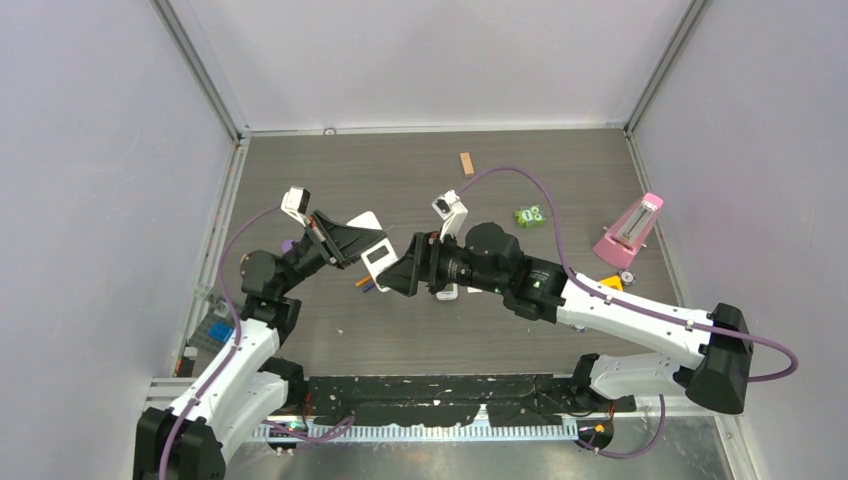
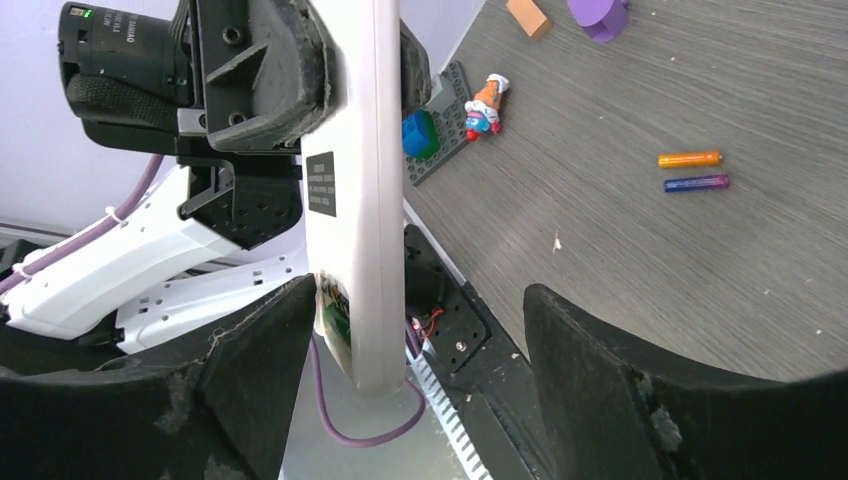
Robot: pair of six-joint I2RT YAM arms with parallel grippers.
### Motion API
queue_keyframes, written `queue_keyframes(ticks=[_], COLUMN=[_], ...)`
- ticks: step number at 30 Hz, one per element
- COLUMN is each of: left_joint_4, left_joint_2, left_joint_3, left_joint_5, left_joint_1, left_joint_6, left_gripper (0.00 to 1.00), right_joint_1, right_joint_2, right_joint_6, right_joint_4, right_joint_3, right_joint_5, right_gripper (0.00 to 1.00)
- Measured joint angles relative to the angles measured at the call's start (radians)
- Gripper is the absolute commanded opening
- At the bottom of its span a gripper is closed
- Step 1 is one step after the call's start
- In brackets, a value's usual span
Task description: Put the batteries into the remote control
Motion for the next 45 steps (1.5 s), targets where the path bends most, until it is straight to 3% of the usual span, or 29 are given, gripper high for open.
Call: queue_keyframes(ticks=[11, 18, 19, 23, 27, 29, 37, 40, 45], left_joint_4=[0.015, 0.019, 0.019, 0.025, 0.014, -0.013, -0.173, -0.225, -0.274], left_joint_2=[-0.014, -0.032, -0.037, -0.064, -0.094, -0.110, -0.203, -0.230, -0.241], left_joint_3=[0.000, -0.003, -0.006, -0.026, -0.039, -0.045, -0.070, -0.076, -0.076], left_joint_5=[-0.004, -0.004, -0.004, -0.009, -0.002, 0.016, 0.089, 0.106, 0.130], left_joint_1=[0.000, 0.000, 0.000, 0.006, 0.005, 0.004, 0.024, 0.031, 0.032], left_joint_6=[-0.018, -0.020, -0.020, -0.043, -0.025, -0.006, 0.090, 0.116, 0.137], left_gripper=[0.00, 0.05, 0.07, 0.26, 0.44, 0.46, 0.41, 0.29, 0.00], right_joint_1=[0.000, 0.000, 0.000, -0.003, -0.012, -0.027, -0.128, -0.147, -0.158], right_joint_2=[-0.004, 0.041, 0.049, 0.071, 0.074, 0.076, 0.076, 0.087, 0.117], right_joint_6=[0.153, 0.235, 0.245, 0.283, 0.288, 0.288, 0.245, 0.218, 0.181], right_joint_4=[0.266, 0.393, 0.406, 0.435, 0.439, 0.440, 0.396, 0.365, 0.343], right_joint_3=[-0.103, -0.104, -0.103, -0.103, -0.103, -0.103, -0.102, -0.101, -0.097], right_joint_5=[-0.051, -0.059, -0.060, -0.090, -0.126, -0.167, -0.423, -0.507, -0.594], right_gripper=[0.64, 0.31, 0.23, 0.07, 0.05, 0.05, 0.05, 0.06, 0.08])
